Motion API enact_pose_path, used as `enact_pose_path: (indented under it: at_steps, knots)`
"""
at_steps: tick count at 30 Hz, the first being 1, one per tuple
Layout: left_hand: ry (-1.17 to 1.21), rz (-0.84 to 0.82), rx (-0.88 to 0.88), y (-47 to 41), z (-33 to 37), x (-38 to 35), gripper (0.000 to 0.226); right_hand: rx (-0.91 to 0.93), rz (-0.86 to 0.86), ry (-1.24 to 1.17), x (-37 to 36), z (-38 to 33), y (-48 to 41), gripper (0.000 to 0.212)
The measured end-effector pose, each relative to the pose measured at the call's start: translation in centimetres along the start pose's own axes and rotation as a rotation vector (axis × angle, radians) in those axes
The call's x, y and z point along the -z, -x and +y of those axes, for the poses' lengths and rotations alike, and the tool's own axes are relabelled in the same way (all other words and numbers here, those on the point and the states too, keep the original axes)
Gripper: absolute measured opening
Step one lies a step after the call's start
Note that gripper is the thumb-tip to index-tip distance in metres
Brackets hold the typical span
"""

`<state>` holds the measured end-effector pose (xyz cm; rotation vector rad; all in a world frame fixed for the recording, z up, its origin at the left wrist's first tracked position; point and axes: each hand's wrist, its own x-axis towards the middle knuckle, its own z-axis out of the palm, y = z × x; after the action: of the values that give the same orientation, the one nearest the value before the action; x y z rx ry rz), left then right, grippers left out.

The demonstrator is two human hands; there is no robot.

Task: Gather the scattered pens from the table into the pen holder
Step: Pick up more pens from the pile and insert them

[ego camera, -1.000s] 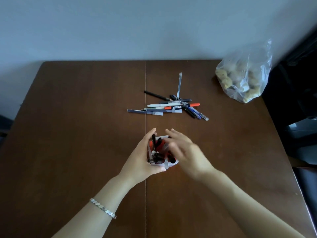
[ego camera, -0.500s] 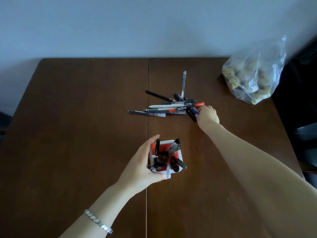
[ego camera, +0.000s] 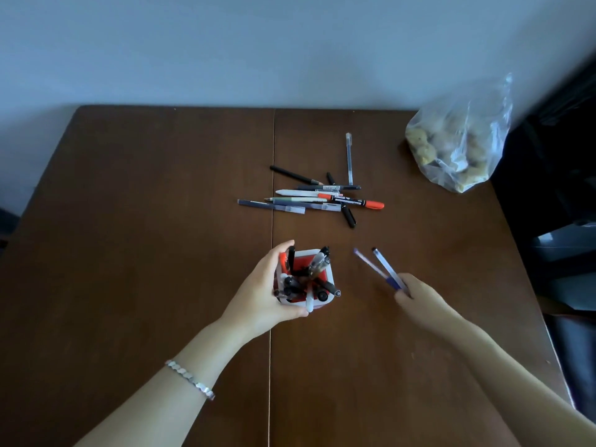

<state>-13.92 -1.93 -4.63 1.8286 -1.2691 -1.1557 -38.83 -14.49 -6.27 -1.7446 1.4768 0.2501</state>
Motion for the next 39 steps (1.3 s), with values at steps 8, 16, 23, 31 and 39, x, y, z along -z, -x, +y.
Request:
enact_pose_path:
  at_steps: [8,16,23,31,39]
  knots:
    - [0.014,-0.008,0.008,0.0,0.4,-0.1,0.09,0.193,0.057,-0.159,3.7,-2.6,8.0,0.036]
    - [0.002,0.005,-0.037,0.0,0.1,-0.1,0.084,0.238,-0.092,0.312,4.2,-9.9,7.0,0.03]
    - [-0.023,0.026,-0.077,-0.2,-0.2,-0.2,0.079,0.218,-0.009,0.049,1.3,-12.7,2.9,0.019]
    - [0.015,0.013,-0.081,-0.3,-0.5,-0.3,0.079,0.313,0.38,-0.471,-1.6,-10.3,3.5,0.008]
    - [0.031,0.028,-0.046,-0.1,0.0,-0.1,0.089,0.613,0.309,-0.202,-5.6,-11.0,3.2,0.043]
